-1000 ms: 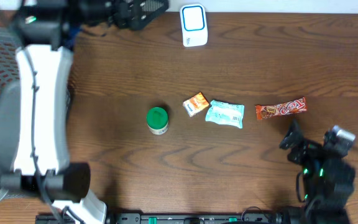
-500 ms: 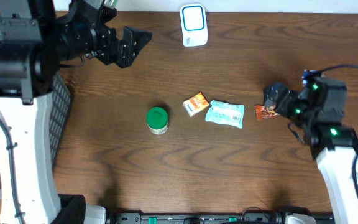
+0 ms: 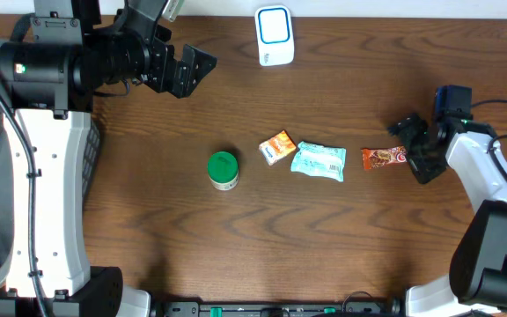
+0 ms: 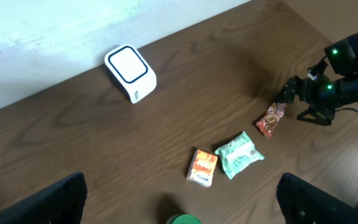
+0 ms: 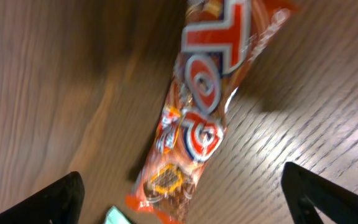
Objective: Scan the item barcode
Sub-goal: 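Grasp the TOP bar with the right gripper and carry it off right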
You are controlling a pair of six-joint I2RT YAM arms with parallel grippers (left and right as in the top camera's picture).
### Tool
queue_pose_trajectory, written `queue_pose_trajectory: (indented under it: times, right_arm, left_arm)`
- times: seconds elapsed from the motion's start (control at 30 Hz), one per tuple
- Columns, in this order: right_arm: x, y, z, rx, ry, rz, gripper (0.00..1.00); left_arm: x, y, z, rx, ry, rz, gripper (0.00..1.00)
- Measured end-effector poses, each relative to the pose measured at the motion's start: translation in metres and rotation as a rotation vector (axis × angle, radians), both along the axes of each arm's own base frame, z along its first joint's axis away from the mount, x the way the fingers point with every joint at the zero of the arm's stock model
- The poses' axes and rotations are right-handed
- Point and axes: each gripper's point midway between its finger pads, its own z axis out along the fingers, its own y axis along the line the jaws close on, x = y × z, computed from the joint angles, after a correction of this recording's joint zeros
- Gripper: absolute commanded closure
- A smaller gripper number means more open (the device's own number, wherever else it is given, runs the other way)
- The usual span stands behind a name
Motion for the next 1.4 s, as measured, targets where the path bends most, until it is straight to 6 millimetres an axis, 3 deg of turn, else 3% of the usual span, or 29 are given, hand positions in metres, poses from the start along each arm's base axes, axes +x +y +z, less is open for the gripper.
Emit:
queue_pose_trajectory:
  times: [0.3,0.4,0.47,0.83,0.97,1.07,1.23,1.4]
  right_arm:
    - [-0.004,-0.011,-0.031,-0.023,0.086,-0.100,0.13]
    - [-0.002,-0.019,-0.043,-0.035,0.098,-0.125,0.19]
    - [0.007,-0.026,-0.042,-0.044,0.062,-0.144,0.23]
    - [0.019,-0.047,-0.045,-0.070,0.027,-0.196,0.98]
    - [0.018,-0.048,-0.044,-0.065,0.036,-0.192,0.99]
    - [0.005,-0.053,-0.042,-0.042,0.094,-0.200,0.99]
    - [-0.018,-0.092,-0.026,-0.038,0.148,-0.265,0.99]
    - [-0.050,-0.172,0.005,-0.111,0.108,-0.450,0.99]
  left_arm:
    - [-0.001,0.000,-0.001,0.001,0.007,0.000,0.02]
    - [-0.003,0.000,-0.003,0.001,0.018,0.000,0.02]
    - [-0.004,0.000,-0.004,0.002,0.024,0.000,0.02]
    - [-0.005,0.000,-0.006,0.003,0.036,0.000,0.02]
    - [-0.006,0.001,-0.007,0.005,0.041,0.002,0.02]
    - [-0.006,0.004,-0.010,0.022,0.051,0.017,0.02]
    - [-0.004,0.009,-0.012,0.046,0.051,0.039,0.02]
    - [-0.003,0.011,-0.013,0.058,0.050,0.050,0.02]
